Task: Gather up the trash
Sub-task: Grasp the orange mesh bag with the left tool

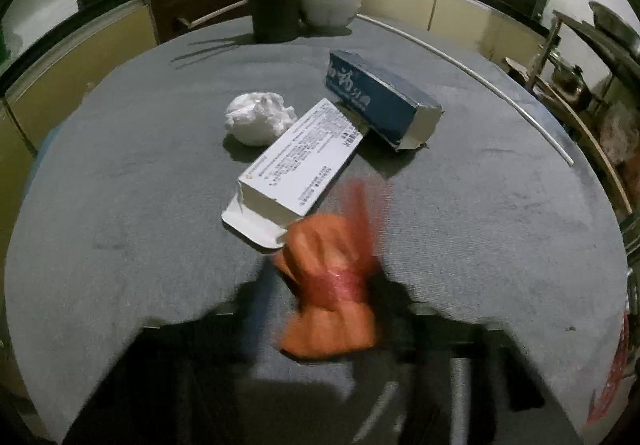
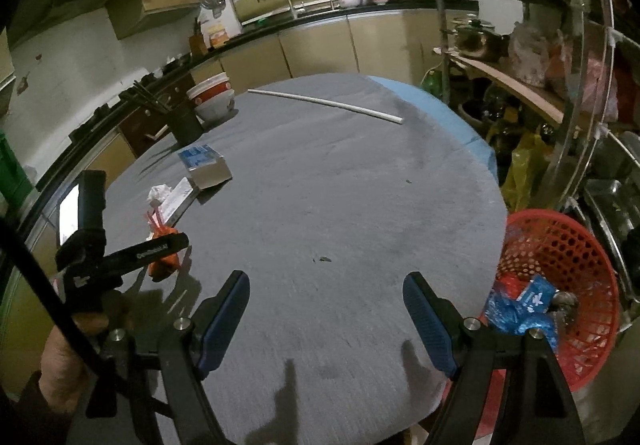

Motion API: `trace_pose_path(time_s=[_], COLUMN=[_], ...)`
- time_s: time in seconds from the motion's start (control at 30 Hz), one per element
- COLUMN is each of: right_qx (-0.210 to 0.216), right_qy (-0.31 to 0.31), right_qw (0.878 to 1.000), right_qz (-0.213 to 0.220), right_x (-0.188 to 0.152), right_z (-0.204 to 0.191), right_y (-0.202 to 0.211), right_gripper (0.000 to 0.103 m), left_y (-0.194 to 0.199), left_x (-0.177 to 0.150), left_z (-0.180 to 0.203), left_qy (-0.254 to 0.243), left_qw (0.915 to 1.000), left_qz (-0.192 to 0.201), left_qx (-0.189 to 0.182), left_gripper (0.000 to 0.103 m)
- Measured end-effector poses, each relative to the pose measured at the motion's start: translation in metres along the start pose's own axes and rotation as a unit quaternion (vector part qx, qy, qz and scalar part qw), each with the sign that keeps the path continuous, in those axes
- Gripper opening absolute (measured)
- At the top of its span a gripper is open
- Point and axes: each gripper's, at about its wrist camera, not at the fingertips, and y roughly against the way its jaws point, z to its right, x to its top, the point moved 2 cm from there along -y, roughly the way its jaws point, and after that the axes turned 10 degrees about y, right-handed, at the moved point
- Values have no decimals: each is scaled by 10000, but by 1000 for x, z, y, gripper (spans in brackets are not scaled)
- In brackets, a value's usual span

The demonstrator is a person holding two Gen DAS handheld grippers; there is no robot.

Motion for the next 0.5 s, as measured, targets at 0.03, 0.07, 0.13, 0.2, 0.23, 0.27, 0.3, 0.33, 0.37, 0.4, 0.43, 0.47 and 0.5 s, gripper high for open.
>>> trace_pose_path(time_s=[0.03,0.07,0.13,0.2,0.23,0.27,0.3,0.33,0.37,0.4,0.43,0.47,0.5], right_qx=[6,16,61,151,220,287,354,474,540,645,783,879,949], right_qy=[-11,-21,-29,-17,1,24,46,81,98,121,143,147,151], right_qw=[10000,10000,10000,9999,9997,9995,9993,9987,9983,9975,9964,9955,9947], right_qz=[-15,-24,-32,-65,-87,-109,-133,-181,-213,-256,-299,-337,-378], right_x=[2,3,6,13,16,19,22,26,28,32,37,40,43], right_z=[0,0,-1,-6,-10,-15,-21,-30,-37,-46,-58,-67,-75], right_y=[-3,-5,-10,-19,-23,-27,-31,-39,-44,-50,-58,-64,-69], right_gripper=[82,82,82,82,82,82,82,82,82,82,82,82,82], left_y=[1,2,10,19,25,28,32,36,37,37,39,38,35], left_x=[1,1,1,-1,-3,-3,-5,-5,-4,-3,-1,1,6], left_z=[-2,-6,-19,-32,-42,-48,-55,-67,-75,-84,-95,-103,-110], left_qy=[0,10,84,153,187,201,231,313,369,428,490,533,583], left_qw=[10000,9998,9996,9993,9991,9991,9990,9988,9987,9986,9984,9982,9980], left_qz=[-22,-43,-23,7,48,77,101,127,142,163,196,210,212], left_qx=[-89,-175,-285,-353,-387,-378,-368,-348,-328,-279,-206,-168,-135], left_gripper=[36,34,32,32,32,32,32,32,32,32,32,32,32])
